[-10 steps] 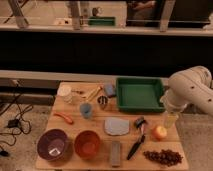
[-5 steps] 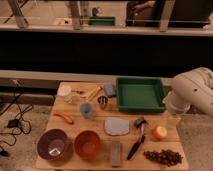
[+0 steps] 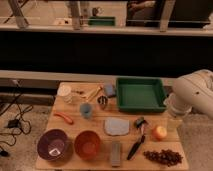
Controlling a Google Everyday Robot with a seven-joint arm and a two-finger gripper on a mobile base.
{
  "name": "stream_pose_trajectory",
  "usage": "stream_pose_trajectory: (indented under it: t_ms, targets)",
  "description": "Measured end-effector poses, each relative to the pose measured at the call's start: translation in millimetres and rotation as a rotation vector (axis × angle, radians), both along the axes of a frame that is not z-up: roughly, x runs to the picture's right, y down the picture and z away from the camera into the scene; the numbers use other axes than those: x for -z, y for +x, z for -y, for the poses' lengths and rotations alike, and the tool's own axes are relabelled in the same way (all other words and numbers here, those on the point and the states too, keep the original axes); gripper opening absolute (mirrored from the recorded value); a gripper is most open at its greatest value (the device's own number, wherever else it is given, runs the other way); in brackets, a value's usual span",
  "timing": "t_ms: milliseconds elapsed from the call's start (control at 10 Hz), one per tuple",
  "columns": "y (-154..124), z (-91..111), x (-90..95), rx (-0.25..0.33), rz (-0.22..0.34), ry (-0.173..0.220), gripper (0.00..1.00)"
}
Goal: Place grapes in table surface
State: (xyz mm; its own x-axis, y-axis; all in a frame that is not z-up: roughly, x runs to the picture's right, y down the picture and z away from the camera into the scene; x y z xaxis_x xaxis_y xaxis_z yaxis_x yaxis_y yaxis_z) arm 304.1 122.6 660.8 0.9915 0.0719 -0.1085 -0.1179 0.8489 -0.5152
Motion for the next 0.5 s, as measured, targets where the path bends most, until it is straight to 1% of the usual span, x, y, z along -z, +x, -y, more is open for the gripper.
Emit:
stream_pose_trajectory:
  t_ms: [400, 500]
  targets:
    - [-0.5, -1.4, 0.0, -0.002, 0.001, 0.0, 0.8]
    - [-2.9, -7.4, 0.6, -0.001, 0.0, 0.0, 0.8]
